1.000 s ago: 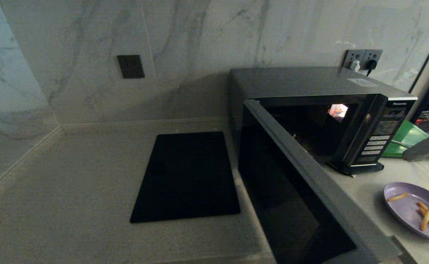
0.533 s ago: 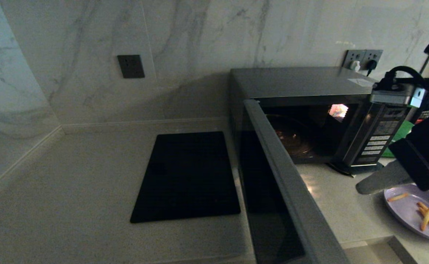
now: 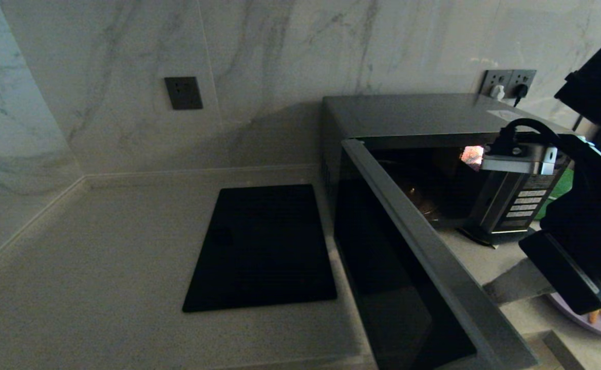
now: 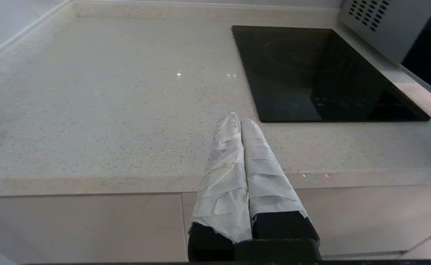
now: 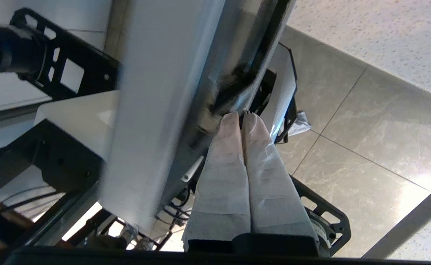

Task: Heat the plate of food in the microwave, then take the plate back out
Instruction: Open the microwave oven, then put the plate in the microwave oven

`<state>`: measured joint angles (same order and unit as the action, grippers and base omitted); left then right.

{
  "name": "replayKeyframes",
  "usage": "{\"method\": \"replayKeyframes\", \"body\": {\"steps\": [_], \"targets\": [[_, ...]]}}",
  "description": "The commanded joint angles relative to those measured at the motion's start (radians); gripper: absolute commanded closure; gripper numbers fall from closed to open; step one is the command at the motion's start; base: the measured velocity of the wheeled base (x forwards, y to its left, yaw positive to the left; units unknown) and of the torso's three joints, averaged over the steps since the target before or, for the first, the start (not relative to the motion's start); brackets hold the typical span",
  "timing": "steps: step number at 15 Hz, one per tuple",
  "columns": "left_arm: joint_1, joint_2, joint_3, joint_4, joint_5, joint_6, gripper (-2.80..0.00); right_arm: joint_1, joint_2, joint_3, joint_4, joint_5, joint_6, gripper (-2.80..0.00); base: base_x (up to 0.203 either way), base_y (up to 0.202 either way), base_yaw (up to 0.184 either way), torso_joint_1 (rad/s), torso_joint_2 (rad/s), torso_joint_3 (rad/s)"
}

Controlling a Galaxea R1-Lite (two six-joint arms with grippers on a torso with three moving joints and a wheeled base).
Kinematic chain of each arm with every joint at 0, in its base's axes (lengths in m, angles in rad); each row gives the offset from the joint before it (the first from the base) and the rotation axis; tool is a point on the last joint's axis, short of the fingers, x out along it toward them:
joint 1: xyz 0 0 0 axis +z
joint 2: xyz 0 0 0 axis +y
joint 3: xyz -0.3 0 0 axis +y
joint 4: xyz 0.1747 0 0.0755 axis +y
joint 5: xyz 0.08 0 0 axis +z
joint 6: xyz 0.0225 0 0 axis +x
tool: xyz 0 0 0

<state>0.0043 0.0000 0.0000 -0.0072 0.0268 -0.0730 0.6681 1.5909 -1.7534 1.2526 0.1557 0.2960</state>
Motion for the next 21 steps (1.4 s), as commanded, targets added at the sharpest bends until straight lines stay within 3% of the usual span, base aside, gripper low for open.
{"method": "replayKeyframes", "body": {"steps": [1,7,10,12,14,18,21], "targets": [[0.0,0.002,0.0,0.0,0.001,-0.001,0.0,0.016,-0.002,0.003,0.008,0.001,0.002,0.0,0.0,0.0,0.0,0.0,0.0,0.0],[0.0,0.002,0.0,0.0,0.001,-0.001,0.0,0.062,-0.001,-0.007,0.005,-0.002,0.003,0.0,0.0,0.0,0.0,0.0,0.0,0.0],[0.0,0.002,0.0,0.0,0.001,-0.001,0.0,-0.02,-0.018,-0.02,-0.002,-0.094,0.05,0.0,0.0,0.0,0.0,0.0,0.0,0.0],[0.0,0.002,0.0,0.0,0.001,-0.001,0.0,-0.148,-0.04,-0.02,-0.015,-0.211,0.09,0.0,0.0,0.0,0.0,0.0,0.0,0.0],[0.0,0.002,0.0,0.0,0.001,-0.001,0.0,-0.323,-0.082,-0.017,-0.022,-0.272,0.12,0.0,0.0,0.0,0.0,0.0,0.0,0.0],[0.0,0.002,0.0,0.0,0.001,-0.001,0.0,-0.776,-0.131,0.017,-0.031,-0.301,0.153,0.0,0.0,0.0,0.0,0.0,0.0,0.0],[0.0,0.002,0.0,0.0,0.001,-0.001,0.0,-1.099,-0.11,0.153,-0.102,-0.307,0.192,0.0,0.0,0.0,0.0,0.0,0.0,0.0]]}}
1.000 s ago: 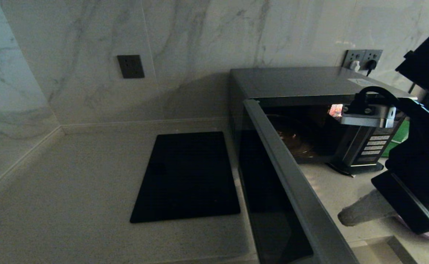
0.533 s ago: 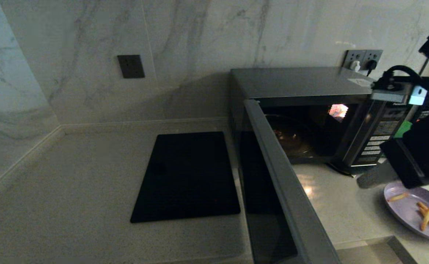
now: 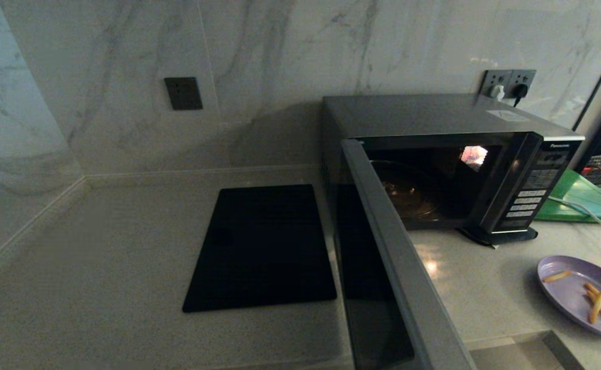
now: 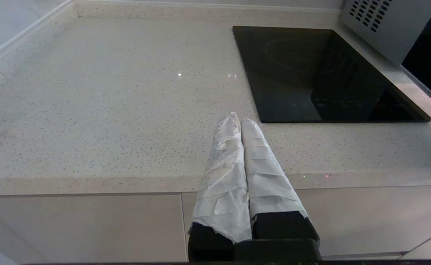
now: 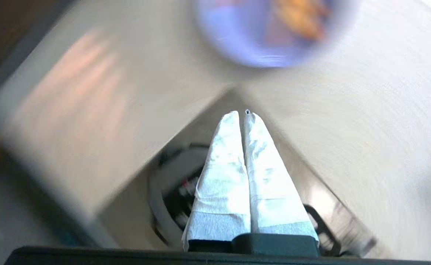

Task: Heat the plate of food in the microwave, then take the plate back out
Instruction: Put the plate in the microwave oven

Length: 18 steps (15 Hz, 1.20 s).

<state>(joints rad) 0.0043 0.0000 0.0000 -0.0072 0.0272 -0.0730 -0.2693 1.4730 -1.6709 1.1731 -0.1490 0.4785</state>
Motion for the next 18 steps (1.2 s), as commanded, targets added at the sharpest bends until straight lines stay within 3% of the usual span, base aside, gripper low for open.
{"method": "replayKeyframes", "body": {"steps": [1,3,4,7,9,11,12,15,18], "targets": [[0.0,0.002,0.0,0.0,0.0,-0.001,0.0,-0.257,0.026,0.136,-0.071,-0.003,0.019,0.0,0.0,0.0,0.0,0.0,0.0,0.0],[0.0,0.002,0.0,0.0,0.0,-0.001,0.0,-0.405,0.103,0.224,-0.204,-0.002,0.032,0.0,0.0,0.0,0.0,0.0,0.0,0.0],[0.0,0.002,0.0,0.0,0.0,-0.001,0.0,-0.438,0.147,0.253,-0.268,-0.003,0.038,0.0,0.0,0.0,0.0,0.0,0.0,0.0],[0.0,0.002,0.0,0.0,0.0,-0.001,0.0,-0.469,0.265,0.343,-0.408,0.007,0.1,0.0,0.0,0.0,0.0,0.0,0.0,0.0],[0.0,0.002,0.0,0.0,0.0,-0.001,0.0,-0.471,0.309,0.351,-0.43,0.095,0.109,0.0,0.0,0.0,0.0,0.0,0.0,0.0],[0.0,0.002,0.0,0.0,0.0,-0.001,0.0,-0.47,0.351,0.328,-0.432,0.122,0.109,0.0,0.0,0.0,0.0,0.0,0.0,0.0],[0.0,0.002,0.0,0.0,0.0,-0.001,0.0,-0.47,0.363,0.308,-0.432,0.142,0.109,-2.8,0.0,0.0,0.0,0.0,0.0,0.0],[0.0,0.002,0.0,0.0,0.0,-0.001,0.0,-0.492,0.369,0.28,-0.431,0.215,0.109,-2.8,0.0,0.0,0.0,0.0,0.0,0.0],[0.0,0.002,0.0,0.0,0.0,-0.001,0.0,-0.501,0.401,0.277,-0.428,0.231,0.112,-2.8,0.0,0.0,0.0,0.0,0.0,0.0]]}}
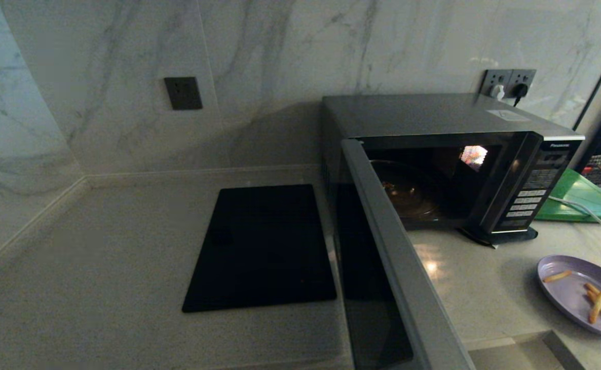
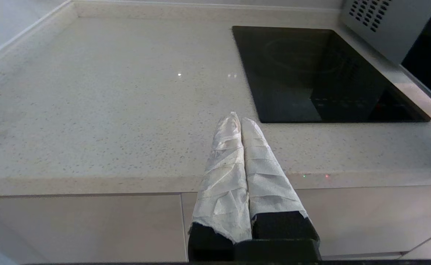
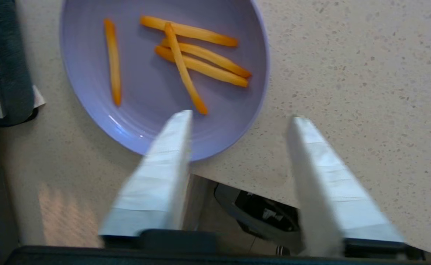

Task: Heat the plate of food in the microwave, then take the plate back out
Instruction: Put the plate in the microwave oven

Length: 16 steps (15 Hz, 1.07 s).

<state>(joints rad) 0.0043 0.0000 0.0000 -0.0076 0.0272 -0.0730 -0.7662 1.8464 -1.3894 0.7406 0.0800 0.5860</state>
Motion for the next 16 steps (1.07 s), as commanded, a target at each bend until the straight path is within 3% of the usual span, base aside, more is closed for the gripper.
{"method": "replayKeyframes", "body": {"steps": [1,4,8,16], "targets": [[0.0,0.002,0.0,0.0,0.0,-0.001,0.0,-0.005,0.046,-0.014,0.005,0.001,0.013,-2.8,0.0,0.0,0.0,0.0,0.0,0.0],[0.0,0.002,0.0,0.0,0.0,-0.001,0.0,-0.024,0.121,-0.04,0.005,-0.012,0.047,-2.8,0.0,0.0,0.0,0.0,0.0,0.0],[0.0,0.002,0.0,0.0,0.0,-0.001,0.0,-0.03,0.22,-0.05,0.007,-0.063,0.054,-2.8,0.0,0.0,0.0,0.0,0.0,0.0],[0.0,0.002,0.0,0.0,0.0,-0.001,0.0,-0.029,0.34,-0.157,0.017,-0.087,0.055,-2.8,0.0,0.0,0.0,0.0,0.0,0.0]]}}
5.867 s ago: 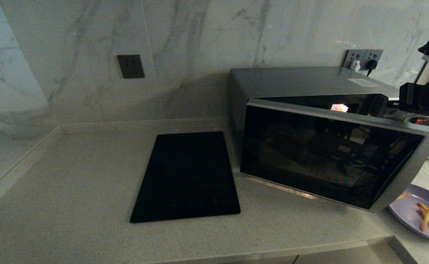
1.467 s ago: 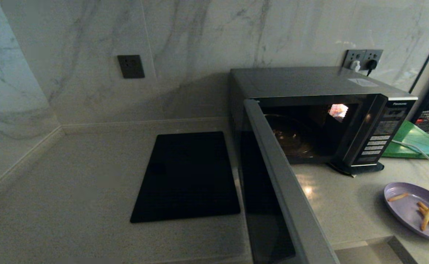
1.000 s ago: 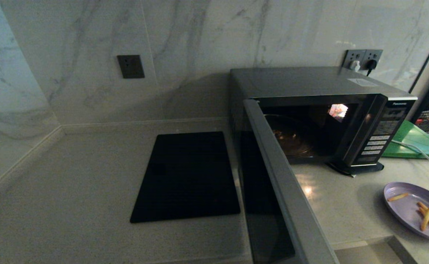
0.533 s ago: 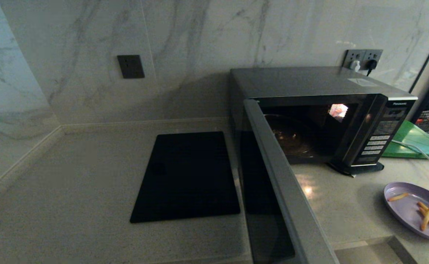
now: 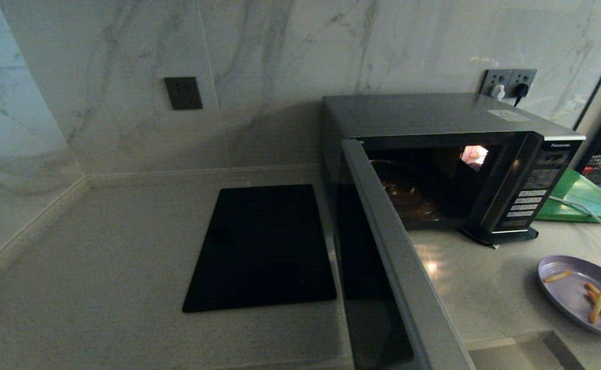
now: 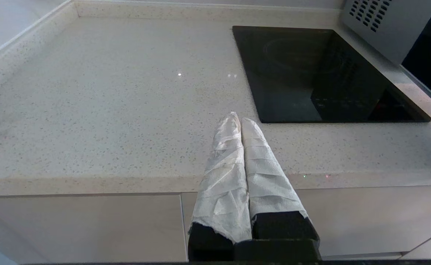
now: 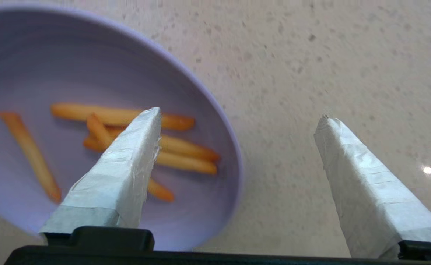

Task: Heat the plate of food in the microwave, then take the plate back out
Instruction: Put the plate in the microwave oven

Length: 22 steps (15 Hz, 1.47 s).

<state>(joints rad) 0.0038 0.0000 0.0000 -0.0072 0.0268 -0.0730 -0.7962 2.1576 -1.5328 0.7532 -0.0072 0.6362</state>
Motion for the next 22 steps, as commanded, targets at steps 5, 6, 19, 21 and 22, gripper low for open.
{"method": "replayKeyframes", "body": {"steps": [5,6,19,21,22], "targets": [[0.001,0.002,0.0,0.0,0.001,-0.001,0.0,0.023,0.053,-0.044,0.005,0.001,0.03,-2.8,0.0,0.0,0.0,0.0,0.0,0.0],[0.001,0.002,0.0,0.0,0.001,-0.001,0.0,0.03,0.056,-0.044,0.005,0.001,0.035,-2.8,0.0,0.0,0.0,0.0,0.0,0.0],[0.001,0.002,0.0,0.0,0.001,-0.001,0.0,0.043,0.065,-0.045,0.003,0.0,0.039,0.0,0.0,0.0,0.0,0.0,0.0,0.0],[0.001,0.002,0.0,0.0,0.001,-0.001,0.0,0.043,0.068,-0.046,0.003,0.0,0.039,0.0,0.0,0.0,0.0,0.0,0.0,0.0],[0.001,0.002,0.0,0.0,0.001,-0.001,0.0,0.043,0.068,-0.045,0.003,0.0,0.039,0.0,0.0,0.0,0.0,0.0,0.0,0.0]]}}
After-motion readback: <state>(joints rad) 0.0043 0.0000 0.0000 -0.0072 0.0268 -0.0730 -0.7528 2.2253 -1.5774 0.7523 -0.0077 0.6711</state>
